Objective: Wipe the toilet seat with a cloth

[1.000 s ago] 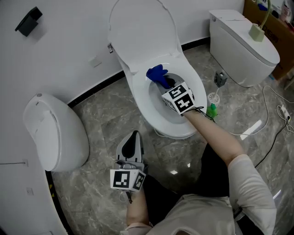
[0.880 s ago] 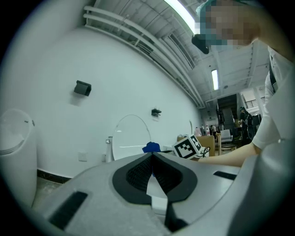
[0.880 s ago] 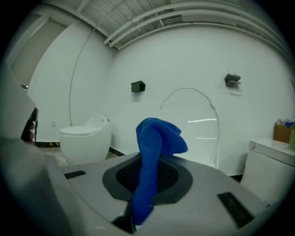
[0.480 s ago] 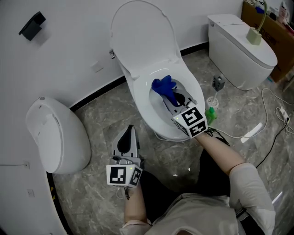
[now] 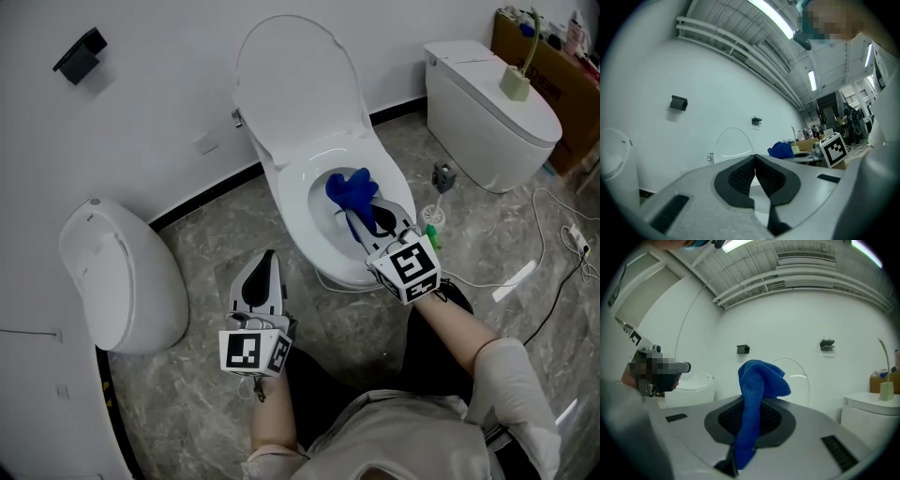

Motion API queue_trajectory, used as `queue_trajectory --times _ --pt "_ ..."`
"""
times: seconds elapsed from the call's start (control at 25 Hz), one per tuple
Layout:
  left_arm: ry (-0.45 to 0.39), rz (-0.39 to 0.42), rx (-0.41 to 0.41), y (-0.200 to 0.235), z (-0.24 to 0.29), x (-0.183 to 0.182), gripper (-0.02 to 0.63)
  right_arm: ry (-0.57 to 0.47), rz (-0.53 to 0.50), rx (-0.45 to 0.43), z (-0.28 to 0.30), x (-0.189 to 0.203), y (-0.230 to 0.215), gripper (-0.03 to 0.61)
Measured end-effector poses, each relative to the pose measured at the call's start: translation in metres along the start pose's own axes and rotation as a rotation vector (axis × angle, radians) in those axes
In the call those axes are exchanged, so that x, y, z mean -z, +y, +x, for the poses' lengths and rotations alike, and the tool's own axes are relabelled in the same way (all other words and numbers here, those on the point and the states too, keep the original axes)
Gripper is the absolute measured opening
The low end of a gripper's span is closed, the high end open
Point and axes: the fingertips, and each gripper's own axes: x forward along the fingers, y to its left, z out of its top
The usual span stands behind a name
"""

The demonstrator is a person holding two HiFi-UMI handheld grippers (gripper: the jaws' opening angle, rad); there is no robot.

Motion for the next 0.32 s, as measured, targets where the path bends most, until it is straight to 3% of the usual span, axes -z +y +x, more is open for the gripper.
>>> queue_trajectory --times 0.32 --pt "-0.009 0.021 0.016 -0.005 0.009 -0.008 0.008 -0.017 -0.004 0.016 -0.016 -0.010 0.004 0.035"
